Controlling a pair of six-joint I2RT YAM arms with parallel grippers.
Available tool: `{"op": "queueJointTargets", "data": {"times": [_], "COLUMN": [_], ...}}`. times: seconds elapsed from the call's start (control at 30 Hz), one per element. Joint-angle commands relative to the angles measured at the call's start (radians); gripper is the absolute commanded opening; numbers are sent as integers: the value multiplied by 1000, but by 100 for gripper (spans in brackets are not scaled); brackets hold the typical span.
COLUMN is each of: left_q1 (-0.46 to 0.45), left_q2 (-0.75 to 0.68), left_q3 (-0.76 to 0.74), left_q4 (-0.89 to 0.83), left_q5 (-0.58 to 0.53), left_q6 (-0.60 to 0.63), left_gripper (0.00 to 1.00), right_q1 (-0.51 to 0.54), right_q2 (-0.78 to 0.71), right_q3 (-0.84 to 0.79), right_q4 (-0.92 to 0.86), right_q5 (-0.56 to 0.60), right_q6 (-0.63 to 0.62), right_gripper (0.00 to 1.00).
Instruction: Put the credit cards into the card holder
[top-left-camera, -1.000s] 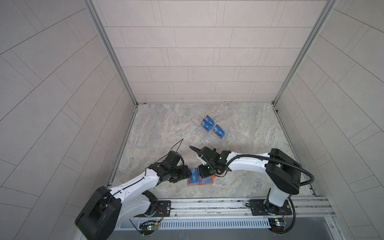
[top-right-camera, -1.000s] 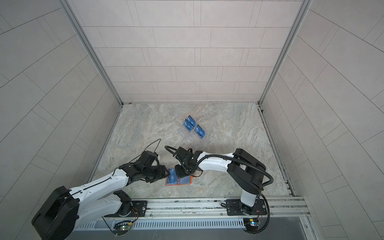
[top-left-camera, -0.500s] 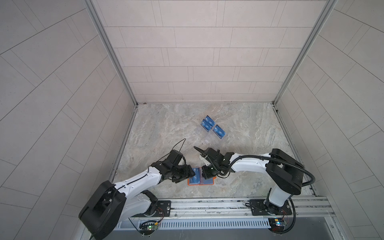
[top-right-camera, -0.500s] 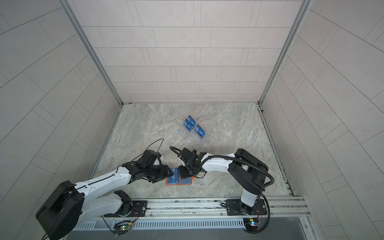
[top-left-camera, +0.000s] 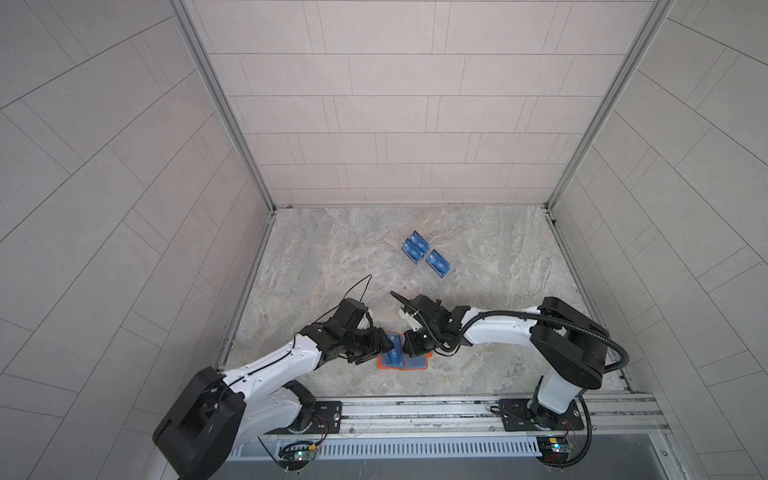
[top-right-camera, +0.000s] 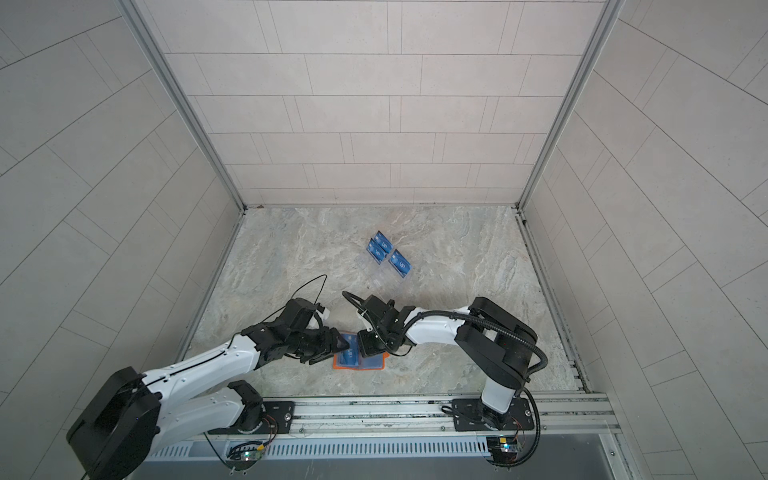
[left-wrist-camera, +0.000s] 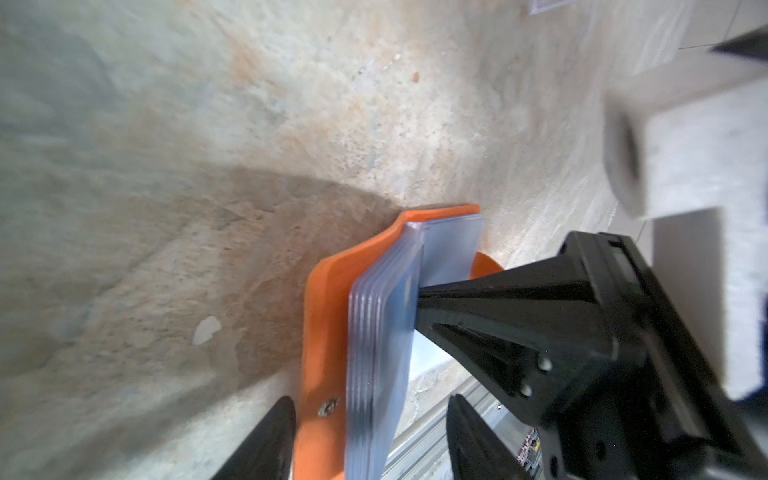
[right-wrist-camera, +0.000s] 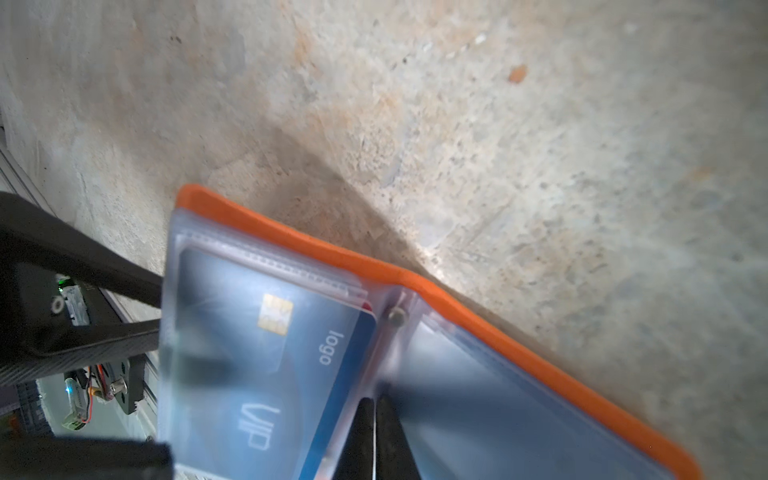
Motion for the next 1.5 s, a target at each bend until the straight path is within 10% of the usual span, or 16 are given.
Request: {"op": "queueJointTargets", "data": {"times": [0.0,0.4,0.73,1.47], "left_q1": [-7,-72,-113,-254], "left_q2": [-34,78,150,346], "left_q3": [34,87,233,525], "left_q4": [39,-30,-264,-675], "left_q5": [29,-76,-234,-495], "left_q6": [-18,13,81,49], "left_gripper": [61,48,11,30], "right_q1": [-5,-6,-8,-124], "right_q2": [36,-5,-128,-253], "right_q3": [-39,-47,-40,-62], "right_q4": [-47,-22,-83,-113], "right_q5": [54,41,73,41], "right_q6": [14,18,0,-77], "right_gripper": [9,8,8,26]}}
